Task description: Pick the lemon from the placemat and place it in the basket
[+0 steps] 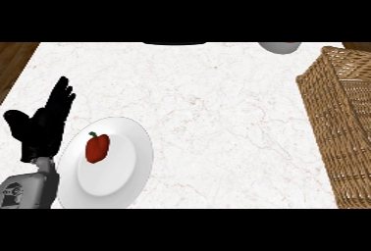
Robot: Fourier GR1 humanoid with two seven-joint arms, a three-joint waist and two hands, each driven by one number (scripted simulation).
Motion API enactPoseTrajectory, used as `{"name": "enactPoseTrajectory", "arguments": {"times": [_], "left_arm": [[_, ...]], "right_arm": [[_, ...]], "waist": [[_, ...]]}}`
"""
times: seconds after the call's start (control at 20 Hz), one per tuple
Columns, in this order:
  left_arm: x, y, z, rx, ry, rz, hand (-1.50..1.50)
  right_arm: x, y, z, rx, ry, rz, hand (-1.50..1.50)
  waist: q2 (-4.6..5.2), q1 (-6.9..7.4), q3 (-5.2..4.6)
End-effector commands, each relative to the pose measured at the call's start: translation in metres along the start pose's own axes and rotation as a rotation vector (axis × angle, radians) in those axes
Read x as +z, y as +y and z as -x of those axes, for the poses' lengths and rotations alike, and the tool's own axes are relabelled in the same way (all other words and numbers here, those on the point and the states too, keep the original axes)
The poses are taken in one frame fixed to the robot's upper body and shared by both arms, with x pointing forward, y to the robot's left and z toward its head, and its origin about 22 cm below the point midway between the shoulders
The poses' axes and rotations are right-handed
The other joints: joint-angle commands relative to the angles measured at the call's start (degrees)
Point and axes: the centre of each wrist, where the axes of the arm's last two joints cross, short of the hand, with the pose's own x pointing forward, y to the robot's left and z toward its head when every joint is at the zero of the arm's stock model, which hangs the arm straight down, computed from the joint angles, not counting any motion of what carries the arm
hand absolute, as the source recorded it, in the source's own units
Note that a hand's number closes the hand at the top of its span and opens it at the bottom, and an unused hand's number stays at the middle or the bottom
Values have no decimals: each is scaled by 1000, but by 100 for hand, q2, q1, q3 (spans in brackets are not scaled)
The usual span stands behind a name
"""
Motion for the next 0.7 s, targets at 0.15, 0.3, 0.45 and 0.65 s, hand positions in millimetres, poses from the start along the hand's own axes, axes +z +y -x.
{"name": "enactPoseTrajectory", "arguments": {"times": [0.15,0.3,0.45,0.65], "left_arm": [[-3,8,0,-29,-13,-5,0],[5,4,9,7,5,4,0],[-7,4,-2,-6,17,12,0],[-1,-18,10,-8,11,-4,0]], "right_arm": [[1,2,2,406,-239,61,150],[-4,27,28,412,-215,95,150],[-23,40,15,404,-207,96,150],[-41,21,28,423,-150,61,150]], "waist": [[4,3,5],[-1,28,0],[-9,-10,-3],[-5,8,-3]]}}
